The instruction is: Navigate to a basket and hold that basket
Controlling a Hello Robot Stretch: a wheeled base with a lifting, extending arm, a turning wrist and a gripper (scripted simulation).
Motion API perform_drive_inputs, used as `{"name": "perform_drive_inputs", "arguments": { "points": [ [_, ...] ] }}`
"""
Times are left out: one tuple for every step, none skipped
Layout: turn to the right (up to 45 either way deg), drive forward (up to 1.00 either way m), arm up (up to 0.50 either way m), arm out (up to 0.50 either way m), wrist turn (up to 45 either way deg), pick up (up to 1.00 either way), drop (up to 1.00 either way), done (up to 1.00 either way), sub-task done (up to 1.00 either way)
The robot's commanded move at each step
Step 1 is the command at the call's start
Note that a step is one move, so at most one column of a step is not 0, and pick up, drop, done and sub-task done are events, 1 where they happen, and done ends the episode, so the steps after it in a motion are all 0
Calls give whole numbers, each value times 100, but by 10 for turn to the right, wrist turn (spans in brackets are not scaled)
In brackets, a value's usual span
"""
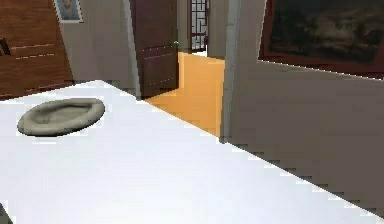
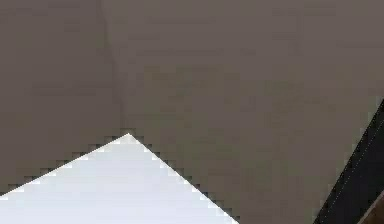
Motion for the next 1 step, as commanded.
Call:
{"name": "perform_drive_inputs", "arguments": {
  "points": [
    [0, 100, 0, 0, 0, 0, 0, 0, 0]
  ]
}}
